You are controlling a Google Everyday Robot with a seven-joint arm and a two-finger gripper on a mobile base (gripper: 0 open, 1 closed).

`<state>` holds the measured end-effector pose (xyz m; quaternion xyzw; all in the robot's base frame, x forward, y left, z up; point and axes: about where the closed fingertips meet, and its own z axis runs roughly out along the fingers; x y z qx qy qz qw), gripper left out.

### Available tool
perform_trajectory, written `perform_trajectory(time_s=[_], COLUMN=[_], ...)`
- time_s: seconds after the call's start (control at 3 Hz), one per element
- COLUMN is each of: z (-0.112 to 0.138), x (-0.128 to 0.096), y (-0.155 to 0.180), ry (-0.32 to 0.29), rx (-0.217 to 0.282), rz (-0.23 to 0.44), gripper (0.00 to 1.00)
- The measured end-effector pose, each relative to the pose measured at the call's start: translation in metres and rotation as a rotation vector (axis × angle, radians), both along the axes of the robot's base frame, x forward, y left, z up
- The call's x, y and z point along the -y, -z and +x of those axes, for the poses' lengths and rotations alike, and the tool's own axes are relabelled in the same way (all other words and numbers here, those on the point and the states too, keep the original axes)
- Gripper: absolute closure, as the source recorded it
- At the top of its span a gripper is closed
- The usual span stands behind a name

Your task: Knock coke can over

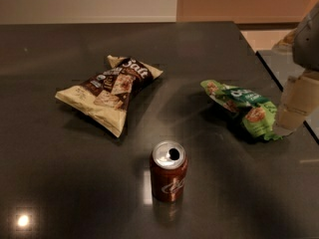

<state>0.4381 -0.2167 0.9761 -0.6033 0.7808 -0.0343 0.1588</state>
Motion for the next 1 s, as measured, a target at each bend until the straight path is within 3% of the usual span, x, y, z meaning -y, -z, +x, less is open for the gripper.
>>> perform_trajectory(time_s=[0.33, 0.67, 1.0], z=[0.0, 0.0, -0.002], x=[0.0, -0.014, -0.038], y=[0.0, 0.002, 0.015], ry=[0.0, -0.044, -0.117], rx=[0.0, 0.002, -0.022], rz=[0.0, 0.035, 0.124], gripper=[0.0, 0.0, 0.0])
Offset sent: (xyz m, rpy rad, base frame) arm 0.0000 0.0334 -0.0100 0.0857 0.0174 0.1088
